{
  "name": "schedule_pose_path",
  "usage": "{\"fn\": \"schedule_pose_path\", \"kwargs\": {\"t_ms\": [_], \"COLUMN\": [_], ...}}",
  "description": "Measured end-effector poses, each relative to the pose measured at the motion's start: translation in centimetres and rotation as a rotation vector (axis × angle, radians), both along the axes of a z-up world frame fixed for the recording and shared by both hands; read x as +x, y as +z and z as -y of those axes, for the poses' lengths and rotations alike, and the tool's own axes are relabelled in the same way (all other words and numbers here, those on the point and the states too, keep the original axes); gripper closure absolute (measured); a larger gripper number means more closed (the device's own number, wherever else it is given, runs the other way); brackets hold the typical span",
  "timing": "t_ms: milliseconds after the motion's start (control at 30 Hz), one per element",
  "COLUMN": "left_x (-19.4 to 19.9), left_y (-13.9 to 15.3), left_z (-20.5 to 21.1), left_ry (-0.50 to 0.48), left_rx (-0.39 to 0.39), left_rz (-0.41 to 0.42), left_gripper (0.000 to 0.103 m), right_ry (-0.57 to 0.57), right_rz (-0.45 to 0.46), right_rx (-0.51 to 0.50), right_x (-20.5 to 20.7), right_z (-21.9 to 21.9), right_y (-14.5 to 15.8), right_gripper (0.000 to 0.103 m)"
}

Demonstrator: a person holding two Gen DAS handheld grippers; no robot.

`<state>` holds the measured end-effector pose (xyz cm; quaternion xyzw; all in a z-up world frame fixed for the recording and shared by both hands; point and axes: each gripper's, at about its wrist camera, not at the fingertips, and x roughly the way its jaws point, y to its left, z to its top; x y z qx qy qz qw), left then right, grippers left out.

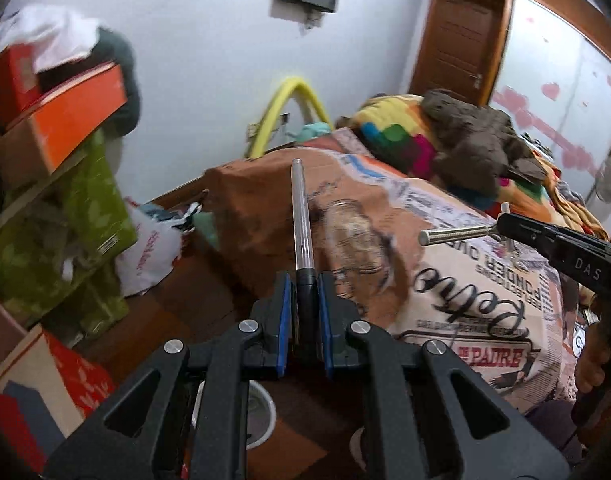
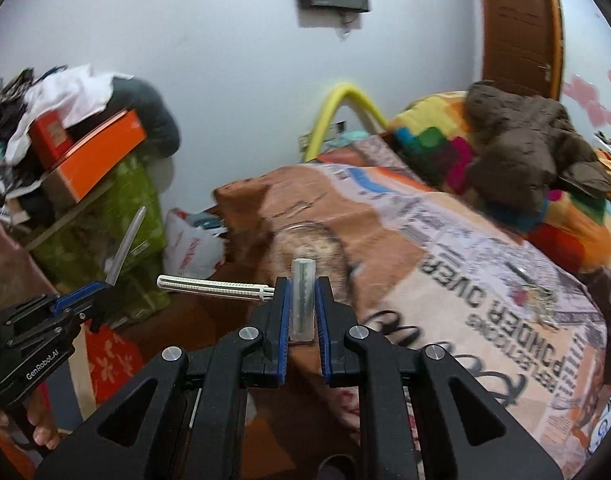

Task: Collect trash
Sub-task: 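Carry the metal rod and white tube with both tools over the bin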

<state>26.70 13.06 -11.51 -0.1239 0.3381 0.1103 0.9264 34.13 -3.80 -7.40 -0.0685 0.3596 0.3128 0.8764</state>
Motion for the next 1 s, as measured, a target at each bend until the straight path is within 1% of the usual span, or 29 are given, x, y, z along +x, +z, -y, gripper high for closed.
{"fn": "schedule_pose_path", "kwargs": {"t_ms": [133, 267, 333, 467, 633, 700, 833, 1000], "left_x": [-1.5, -3.0, -3.8, -5.1, -6.7, -7.3, -8.2, -8.9], "left_y": [-2.0, -5.1, -6.9, -10.1, -14.1, -15.7, -18.6, -22.6], "left_z": [-3.0, -5.8, -7.3, -9.3, -11.2, -11.7, -12.2, -12.3], "left_ry": [0.036, 0.09, 0.121, 0.178, 0.241, 0.259, 0.283, 0.304], "left_rx": [-0.047, -0.084, -0.115, -0.152, -0.184, -0.198, -0.209, -0.257], "left_rz": [-0.025, -0.08, -0.11, -0.164, -0.231, -0.26, -0.316, -0.381], "left_gripper": [0.091, 0.091, 0.091, 0.091, 0.091, 0.091, 0.091, 0.091], "right_ry": [0.056, 0.105, 0.122, 0.134, 0.139, 0.147, 0.147, 0.14], "right_rz": [-0.033, -0.068, -0.099, -0.173, -0.26, -0.307, -0.354, -0.425], "right_rx": [-0.016, -0.044, -0.056, -0.075, -0.122, -0.15, -0.222, -0.313], "right_x": [-0.9, -1.9, -2.3, -2.9, -3.4, -3.7, -4.1, -4.3], "right_z": [-3.2, -5.9, -7.1, -8.8, -10.9, -12.0, -13.9, -15.5], "right_y": [-1.6, -3.7, -5.0, -7.7, -11.7, -14.0, -17.6, -22.4], "right_gripper": [0.092, 0.092, 0.092, 0.092, 0.092, 0.092, 0.092, 0.092]}}
